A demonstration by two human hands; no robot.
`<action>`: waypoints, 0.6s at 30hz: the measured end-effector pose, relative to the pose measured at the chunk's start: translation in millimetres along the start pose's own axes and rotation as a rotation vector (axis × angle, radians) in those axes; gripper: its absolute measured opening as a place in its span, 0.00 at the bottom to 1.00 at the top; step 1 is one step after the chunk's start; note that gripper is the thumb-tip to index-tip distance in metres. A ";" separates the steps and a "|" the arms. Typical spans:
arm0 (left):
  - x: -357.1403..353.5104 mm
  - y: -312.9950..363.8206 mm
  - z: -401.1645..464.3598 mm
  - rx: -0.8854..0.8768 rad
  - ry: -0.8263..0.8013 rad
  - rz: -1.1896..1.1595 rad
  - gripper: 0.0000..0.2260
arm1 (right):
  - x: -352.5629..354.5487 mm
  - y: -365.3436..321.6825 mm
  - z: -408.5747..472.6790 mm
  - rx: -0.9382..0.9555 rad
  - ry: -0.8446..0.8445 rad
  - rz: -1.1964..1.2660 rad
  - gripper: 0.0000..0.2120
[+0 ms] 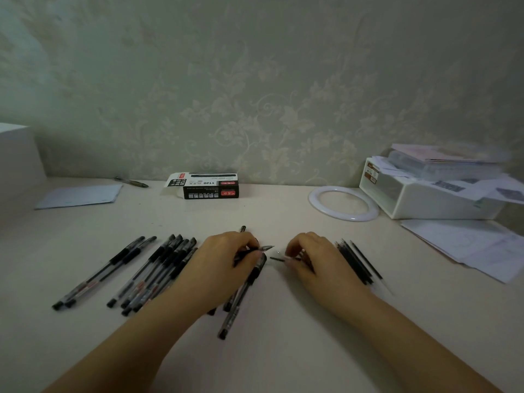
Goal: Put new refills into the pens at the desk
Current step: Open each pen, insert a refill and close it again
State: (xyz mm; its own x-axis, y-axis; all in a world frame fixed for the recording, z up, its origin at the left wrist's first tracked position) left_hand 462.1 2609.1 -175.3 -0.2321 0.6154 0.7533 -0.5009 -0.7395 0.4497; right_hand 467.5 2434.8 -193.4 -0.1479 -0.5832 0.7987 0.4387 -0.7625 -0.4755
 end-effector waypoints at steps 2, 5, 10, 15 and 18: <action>0.9 0.1 0.1 0.001 -0.001 -0.008 0.06 | 5.5 1.9 1.4 -0.037 0.040 0.147 0.02; 1.6 1.2 0.2 -0.004 -0.008 -0.001 0.06 | 9.3 5.0 3.0 -0.075 0.080 0.316 0.06; 1.0 4.9 -0.4 -0.012 -0.027 -0.023 0.05 | 4.0 7.5 3.7 -0.088 0.046 0.506 0.09; 3.0 5.5 0.4 -0.007 -0.021 -0.039 0.05 | 3.1 7.3 5.3 -0.094 0.058 0.614 0.10; 3.8 6.0 0.3 0.000 -0.016 -0.061 0.04 | 4.9 5.6 5.6 -0.092 0.053 0.675 0.11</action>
State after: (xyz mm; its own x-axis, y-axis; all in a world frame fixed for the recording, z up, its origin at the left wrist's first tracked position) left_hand 458.5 2606.9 -169.6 -0.1874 0.6550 0.7320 -0.5141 -0.7004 0.4951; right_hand 474.1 2429.3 -190.1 0.0870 -0.9504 0.2985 0.3737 -0.2466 -0.8942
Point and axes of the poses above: each hand's wrist, its own z-axis towards the middle knuckle, its own x-axis out of the back of the hand, y = z × x, the point moved 6 cm from there along z, towards the middle knuckle, and after that the axes turned 2 degrees about -x, right-handed, at the moved point
